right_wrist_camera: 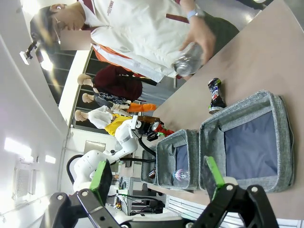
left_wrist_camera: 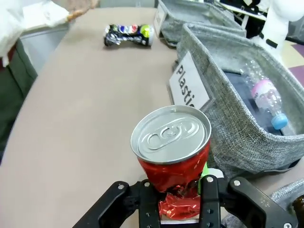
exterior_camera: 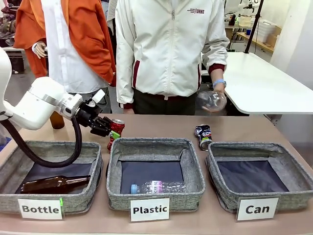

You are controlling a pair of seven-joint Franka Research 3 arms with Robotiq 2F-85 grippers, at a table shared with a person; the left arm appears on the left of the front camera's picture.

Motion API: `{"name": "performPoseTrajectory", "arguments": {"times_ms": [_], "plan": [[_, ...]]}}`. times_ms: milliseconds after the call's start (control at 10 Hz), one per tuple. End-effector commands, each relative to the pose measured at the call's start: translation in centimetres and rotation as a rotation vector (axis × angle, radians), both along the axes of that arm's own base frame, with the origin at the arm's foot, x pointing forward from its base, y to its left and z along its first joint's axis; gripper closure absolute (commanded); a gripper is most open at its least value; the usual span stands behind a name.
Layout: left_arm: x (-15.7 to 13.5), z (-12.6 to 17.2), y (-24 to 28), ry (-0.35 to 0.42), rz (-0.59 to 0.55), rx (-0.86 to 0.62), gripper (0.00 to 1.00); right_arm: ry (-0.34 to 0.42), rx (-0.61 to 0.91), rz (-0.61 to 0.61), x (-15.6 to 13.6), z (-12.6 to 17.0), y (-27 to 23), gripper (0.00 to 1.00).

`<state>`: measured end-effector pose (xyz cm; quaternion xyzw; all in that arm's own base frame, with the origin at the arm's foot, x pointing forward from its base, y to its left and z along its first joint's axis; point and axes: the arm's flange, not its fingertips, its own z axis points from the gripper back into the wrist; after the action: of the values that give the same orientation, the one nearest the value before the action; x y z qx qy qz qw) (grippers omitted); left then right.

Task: Sort the can waste into the basket.
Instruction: Pick up the can waste from the table and place it in the right Fabric basket.

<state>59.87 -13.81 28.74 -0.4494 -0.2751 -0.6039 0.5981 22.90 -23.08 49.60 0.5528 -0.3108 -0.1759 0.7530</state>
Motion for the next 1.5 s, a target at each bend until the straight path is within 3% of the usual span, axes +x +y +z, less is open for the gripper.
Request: {"name": "performPoseTrajectory", "arguments": {"times_ms": [0, 200, 500, 800, 1000, 1100, 1400], "plan": [[0.2, 4.3, 2.8, -0.064, 0.043, -0.047, 1.00, -0.040, 0.006, -0.002, 0.2, 0.1, 0.0, 0.00], [-2.7, 10.2, 7.1, -0.067, 0.009, 0.061, 1.00, -0.040, 0.006, -0.002, 0.2, 0.1, 0.0, 0.00], [-11.1, 15.8, 12.3, -0.148, -0.017, 0.038, 1.00, -0.040, 0.006, -0.002, 0.2, 0.1, 0.0, 0.00], [-19.4, 15.6, 12.5, -0.343, -0.039, -0.068, 1.00, -0.040, 0.006, -0.002, 0.2, 0.1, 0.0, 0.00], [-21.3, 15.2, 13.6, -0.474, 0.045, 0.009, 1.00, -0.040, 0.006, -0.002, 0.2, 0.1, 0.0, 0.00], [-19.5, 15.8, 13.1, -0.316, -0.054, -0.039, 1.00, -0.040, 0.006, -0.002, 0.2, 0.1, 0.0, 0.00], [-19.5, 15.8, 13.1, -0.316, -0.054, -0.039, 1.00, -0.040, 0.006, -0.002, 0.2, 0.1, 0.0, 0.00]]}}
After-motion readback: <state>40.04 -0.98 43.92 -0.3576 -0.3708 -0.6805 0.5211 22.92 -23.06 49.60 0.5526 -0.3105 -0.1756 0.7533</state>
